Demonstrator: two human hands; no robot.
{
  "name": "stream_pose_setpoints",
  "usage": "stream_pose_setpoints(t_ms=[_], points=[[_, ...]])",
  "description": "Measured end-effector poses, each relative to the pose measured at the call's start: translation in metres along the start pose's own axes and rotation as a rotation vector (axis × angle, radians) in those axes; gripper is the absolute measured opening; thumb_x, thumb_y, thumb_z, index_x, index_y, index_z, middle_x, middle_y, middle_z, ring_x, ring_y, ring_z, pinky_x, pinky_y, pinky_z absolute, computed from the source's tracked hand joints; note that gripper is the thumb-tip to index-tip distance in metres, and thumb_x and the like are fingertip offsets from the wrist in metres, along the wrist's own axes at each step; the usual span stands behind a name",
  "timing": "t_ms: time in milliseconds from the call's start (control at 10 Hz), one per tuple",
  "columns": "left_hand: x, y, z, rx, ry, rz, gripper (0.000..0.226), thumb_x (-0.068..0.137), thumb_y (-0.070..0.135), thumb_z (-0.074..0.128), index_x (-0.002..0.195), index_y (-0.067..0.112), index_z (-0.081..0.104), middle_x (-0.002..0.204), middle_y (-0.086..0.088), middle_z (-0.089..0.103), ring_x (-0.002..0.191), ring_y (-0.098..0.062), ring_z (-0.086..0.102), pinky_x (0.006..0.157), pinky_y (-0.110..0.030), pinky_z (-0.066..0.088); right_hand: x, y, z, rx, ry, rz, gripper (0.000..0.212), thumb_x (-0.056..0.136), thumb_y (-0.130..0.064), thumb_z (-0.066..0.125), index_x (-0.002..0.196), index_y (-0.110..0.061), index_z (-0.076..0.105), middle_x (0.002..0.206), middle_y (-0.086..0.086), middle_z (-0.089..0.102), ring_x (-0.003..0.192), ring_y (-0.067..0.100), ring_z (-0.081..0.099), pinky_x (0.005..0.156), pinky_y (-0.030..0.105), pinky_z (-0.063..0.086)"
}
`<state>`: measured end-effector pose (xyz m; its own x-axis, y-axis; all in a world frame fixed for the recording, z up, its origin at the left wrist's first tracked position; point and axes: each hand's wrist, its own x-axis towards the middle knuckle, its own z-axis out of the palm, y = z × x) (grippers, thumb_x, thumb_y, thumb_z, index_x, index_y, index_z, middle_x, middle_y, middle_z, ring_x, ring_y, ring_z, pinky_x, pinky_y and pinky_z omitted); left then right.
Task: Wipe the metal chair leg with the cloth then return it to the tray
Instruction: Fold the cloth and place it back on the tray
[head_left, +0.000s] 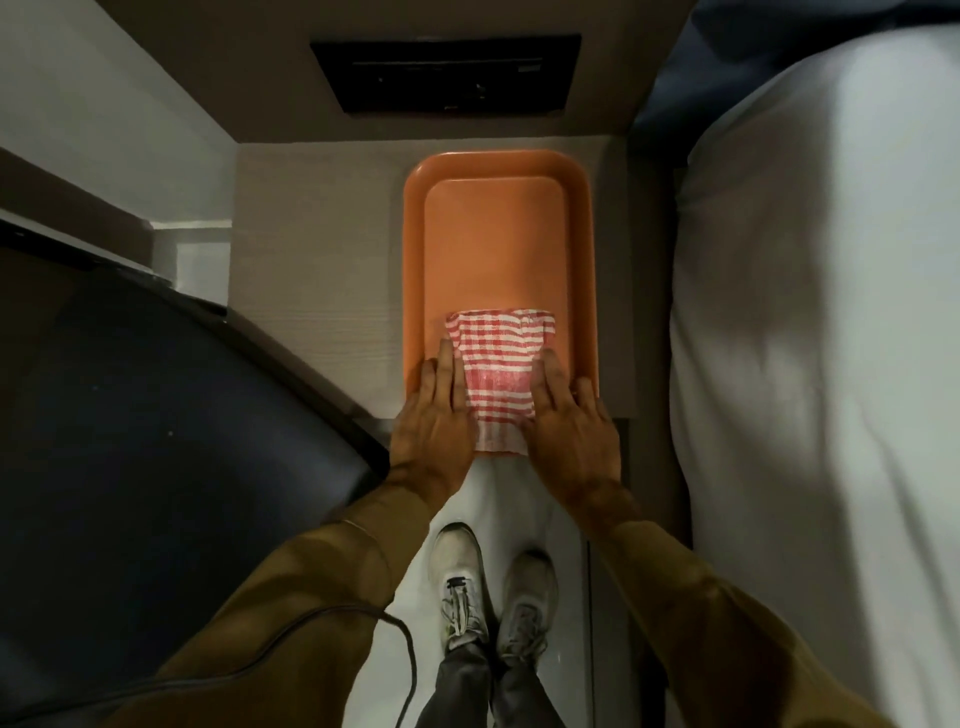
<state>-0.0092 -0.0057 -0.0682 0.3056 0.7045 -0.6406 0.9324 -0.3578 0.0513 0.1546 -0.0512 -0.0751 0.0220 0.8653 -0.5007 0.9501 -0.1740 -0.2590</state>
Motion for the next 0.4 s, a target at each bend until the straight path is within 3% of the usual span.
stream_pose_setpoints(t_ms=[100,200,300,400], points=[[0.002,0.006,0.0,0.106,0.056,-0.069,0.09,0.115,0.062,0.02,0.172,0.006,-0.022,0.182,-0.023,-0.019,0.171,-0.047,-0.006,0.138,-0.064,-0.004,0.003,-0.002,0.002,-0.04,-0.027,-0.018,0.102,0.092,-0.064,0.057,0.166,-0.024,0.0,0.175,0.007,-0.001,0.155,0.039,0.028,0.128,0.051,0.025],[0.002,0.003,-0.011,0.113,0.03,-0.125,0.105,0.108,0.075,0.026,0.172,0.007,-0.023,0.181,-0.023,-0.023,0.171,-0.048,-0.008,0.136,-0.067,-0.004,0.007,-0.005,-0.002,-0.02,-0.058,-0.002,0.102,0.095,-0.06,0.056,0.166,-0.017,-0.003,0.175,0.008,-0.005,0.158,0.038,0.021,0.13,0.05,0.018],[0.0,0.0,-0.025,0.055,0.051,-0.134,0.101,0.11,0.068,0.029,0.173,0.005,-0.019,0.181,-0.023,-0.023,0.172,-0.046,-0.004,0.137,-0.065,-0.001,-0.001,-0.008,-0.016,-0.006,-0.043,-0.017,0.098,0.098,-0.055,0.055,0.166,-0.014,-0.002,0.175,0.01,-0.003,0.161,0.037,0.015,0.13,0.051,0.015],[-0.005,-0.002,-0.045,-0.067,0.163,-0.151,0.091,0.112,0.056,0.033,0.175,0.004,-0.008,0.184,-0.021,-0.001,0.168,-0.04,0.021,0.138,-0.058,0.014,-0.03,-0.01,-0.035,0.027,0.119,-0.005,0.081,0.099,-0.039,0.061,0.164,-0.016,0.018,0.171,0.011,0.024,0.155,0.034,0.033,0.126,0.056,0.032]])
